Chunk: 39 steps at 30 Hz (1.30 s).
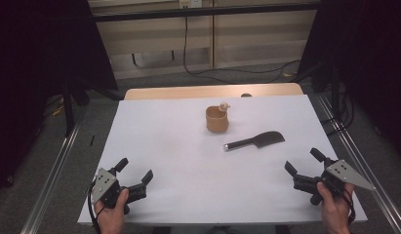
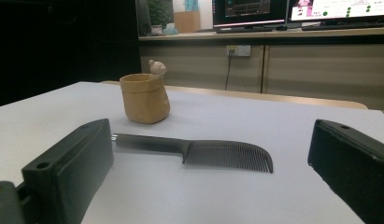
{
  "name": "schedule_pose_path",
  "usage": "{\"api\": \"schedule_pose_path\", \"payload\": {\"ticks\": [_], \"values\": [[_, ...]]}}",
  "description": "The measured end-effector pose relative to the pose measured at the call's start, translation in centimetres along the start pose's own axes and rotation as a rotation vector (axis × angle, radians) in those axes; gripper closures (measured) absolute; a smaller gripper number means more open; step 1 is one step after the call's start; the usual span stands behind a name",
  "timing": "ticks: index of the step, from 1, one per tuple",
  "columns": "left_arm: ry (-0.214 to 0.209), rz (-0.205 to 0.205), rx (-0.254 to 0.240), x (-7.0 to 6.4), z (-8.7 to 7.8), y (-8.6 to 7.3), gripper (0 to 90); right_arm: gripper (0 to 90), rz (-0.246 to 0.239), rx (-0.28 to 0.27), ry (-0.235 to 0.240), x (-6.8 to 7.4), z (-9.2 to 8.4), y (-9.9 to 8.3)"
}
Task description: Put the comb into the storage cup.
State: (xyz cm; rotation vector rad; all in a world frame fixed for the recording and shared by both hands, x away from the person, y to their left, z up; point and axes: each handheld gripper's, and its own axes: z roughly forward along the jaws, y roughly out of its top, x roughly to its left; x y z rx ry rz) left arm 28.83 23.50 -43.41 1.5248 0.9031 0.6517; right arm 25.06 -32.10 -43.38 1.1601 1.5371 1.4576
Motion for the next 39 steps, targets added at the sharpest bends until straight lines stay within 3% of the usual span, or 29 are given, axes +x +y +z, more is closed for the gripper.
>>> {"api": "schedule_pose_path", "payload": {"ticks": [21, 27, 33, 39], "values": [[0.003, 0.006, -0.004, -0.3, -0.3, 0.1, 3.0, 0.0, -0.029, -0.007, 0.080, 1.7, 1.6, 1.6], [0.004, 0.014, -0.004, -0.2, -0.3, 0.2, 2.9, 0.1, -0.031, -0.001, 0.083, 1.6, 3.1, 1.9], [0.000, 0.012, -0.006, -0.3, -0.2, 0.2, 2.9, 0.1, -0.053, 0.032, 0.135, 2.1, 4.7, 2.0], [0.002, 0.011, -0.005, -0.2, -0.2, 0.1, 2.9, 0.0, -0.038, 0.035, 0.133, 2.3, 6.0, 2.3]]}}
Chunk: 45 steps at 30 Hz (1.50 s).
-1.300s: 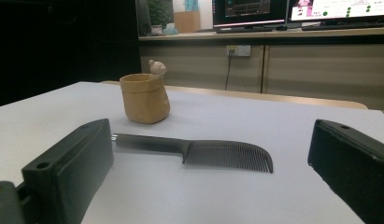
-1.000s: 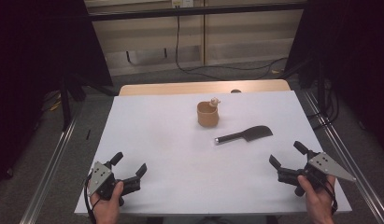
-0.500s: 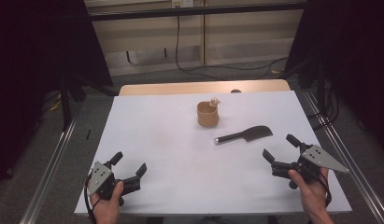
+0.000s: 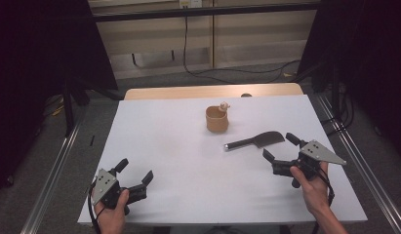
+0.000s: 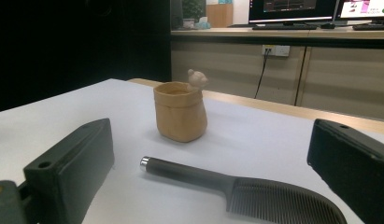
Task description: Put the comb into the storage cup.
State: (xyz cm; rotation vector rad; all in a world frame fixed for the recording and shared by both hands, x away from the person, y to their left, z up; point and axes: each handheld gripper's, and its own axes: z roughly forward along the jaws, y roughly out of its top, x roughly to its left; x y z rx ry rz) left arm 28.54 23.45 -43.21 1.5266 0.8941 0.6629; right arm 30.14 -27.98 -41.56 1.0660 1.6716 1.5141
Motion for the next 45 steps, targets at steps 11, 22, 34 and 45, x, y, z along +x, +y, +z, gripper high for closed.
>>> {"api": "schedule_pose_path", "payload": {"ticks": [11, 22, 34, 45], "values": [[-0.005, 0.001, 0.000, -0.1, 0.1, 0.0, 2.9, 0.0, -0.001, 0.001, -0.018, -0.8, 1.6, 1.0], [-0.012, 0.011, -0.005, -0.1, 0.0, 0.1, 2.5, 1.1, 0.001, 0.042, 0.003, -1.3, 4.0, 1.9], [-0.007, 0.009, -0.006, -0.1, -0.1, 0.0, 2.5, 0.0, 0.010, -0.002, -0.026, -1.8, 6.1, 1.9], [-0.013, 0.006, -0.016, -0.2, -0.2, 0.1, 2.5, 2.2, 0.027, 0.002, -0.053, -2.9, 7.6, 2.9]]}}
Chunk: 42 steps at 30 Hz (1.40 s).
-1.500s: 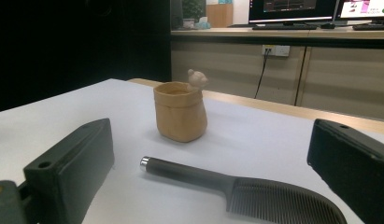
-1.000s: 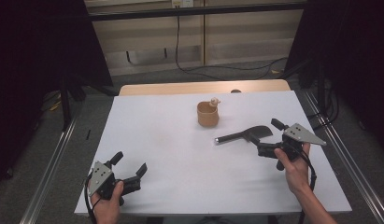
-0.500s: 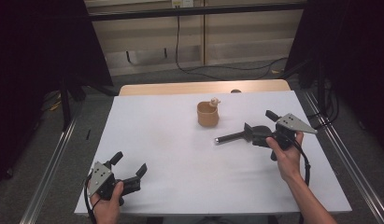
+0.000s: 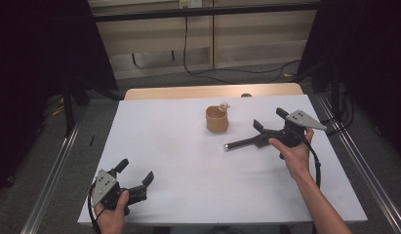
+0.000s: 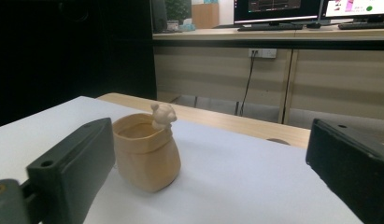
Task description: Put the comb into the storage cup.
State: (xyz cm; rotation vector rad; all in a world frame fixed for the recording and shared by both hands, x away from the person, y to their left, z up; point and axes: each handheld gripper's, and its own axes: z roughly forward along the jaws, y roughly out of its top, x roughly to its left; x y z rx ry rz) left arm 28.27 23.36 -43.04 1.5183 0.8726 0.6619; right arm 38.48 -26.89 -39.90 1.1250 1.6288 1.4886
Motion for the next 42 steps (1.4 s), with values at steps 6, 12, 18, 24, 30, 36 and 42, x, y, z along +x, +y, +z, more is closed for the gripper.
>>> {"api": "schedule_pose_path", "payload": {"ticks": [6, 12, 18, 24, 30, 36, 42], "values": [[-0.001, 0.002, 0.004, 0.1, 0.1, 0.0, 2.5, 8.4, 0.009, -0.003, -0.003, -0.5, 0.7, 0.1], [0.005, 0.000, 0.007, 0.2, 0.1, -0.1, 2.5, 19.1, -0.007, 0.021, -0.009, -0.9, 1.2, -0.1], [0.003, 0.003, 0.015, 0.1, 0.2, -0.1, 2.5, 35.8, 0.019, 0.044, 0.013, -1.4, 1.3, 0.2], [0.001, 0.004, 0.020, 0.1, 0.2, -0.1, 2.5, 54.5, 0.051, 0.054, 0.047, -1.6, 1.7, 0.2], [0.004, 0.003, 0.022, 0.0, 0.3, -0.1, 2.5, 71.9, 0.020, 0.106, 0.053, -1.7, 1.8, 0.1], [-0.002, -0.016, 0.036, 0.0, 0.2, -0.2, 2.5, 90.0, 0.028, 0.159, 0.087, -2.1, 1.9, 0.4], [0.005, -0.014, 0.027, 0.2, 0.1, -0.1, 2.5, 90.0, 0.029, 0.210, 0.102, -2.2, 2.2, 0.7]]}}
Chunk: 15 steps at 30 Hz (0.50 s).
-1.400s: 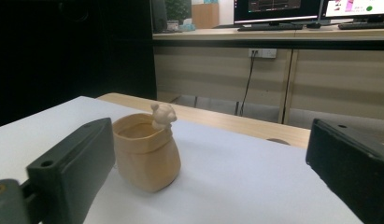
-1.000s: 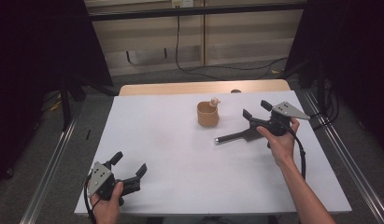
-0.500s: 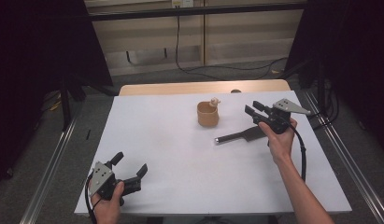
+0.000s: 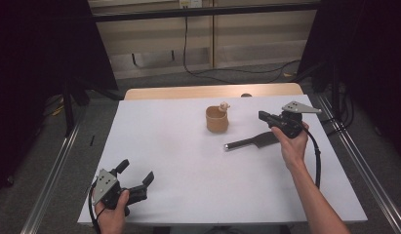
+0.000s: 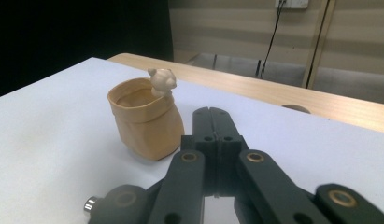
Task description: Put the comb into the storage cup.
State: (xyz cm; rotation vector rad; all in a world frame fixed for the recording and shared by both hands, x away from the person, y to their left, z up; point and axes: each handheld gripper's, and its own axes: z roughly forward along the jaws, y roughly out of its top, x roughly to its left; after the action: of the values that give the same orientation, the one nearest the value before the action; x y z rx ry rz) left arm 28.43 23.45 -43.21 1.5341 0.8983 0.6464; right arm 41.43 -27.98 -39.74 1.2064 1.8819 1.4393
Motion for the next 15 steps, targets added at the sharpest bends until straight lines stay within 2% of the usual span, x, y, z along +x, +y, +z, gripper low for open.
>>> {"api": "schedule_pose_path", "payload": {"ticks": [6, 7, 8, 10, 11, 13, 15], "values": [[0.002, 0.000, -0.009, 0.1, 0.0, 0.1, 2.5, 90.0, 0.005, 0.068, 0.001, -0.5, 0.2, 0.5], [0.002, 0.001, -0.009, 0.1, 0.0, 0.1, 2.5, 90.0, 0.009, 0.094, -0.001, -0.7, 0.3, 0.6], [0.002, 0.004, -0.007, 0.1, 0.0, 0.1, 2.5, 90.0, 0.009, 0.094, -0.001, -0.7, 0.3, 0.6], [0.004, -0.001, -0.009, 0.1, 0.1, 0.1, 2.5, 90.0, 0.016, 0.135, 0.004, -1.0, 0.5, 0.7], [0.006, -0.001, -0.010, 0.1, 0.1, 0.0, 2.5, 90.0, 0.016, 0.135, 0.004, -1.0, 0.5, 0.7], [0.007, -0.001, -0.007, 0.2, 0.1, 0.0, 2.5, 90.0, 0.006, 0.187, 0.002, -1.4, 0.8, 0.8], [0.008, 0.000, -0.005, 0.2, 0.1, 0.0, 2.5, 90.0, -0.004, 0.215, -0.012, -1.6, 1.0, 0.8]]}}
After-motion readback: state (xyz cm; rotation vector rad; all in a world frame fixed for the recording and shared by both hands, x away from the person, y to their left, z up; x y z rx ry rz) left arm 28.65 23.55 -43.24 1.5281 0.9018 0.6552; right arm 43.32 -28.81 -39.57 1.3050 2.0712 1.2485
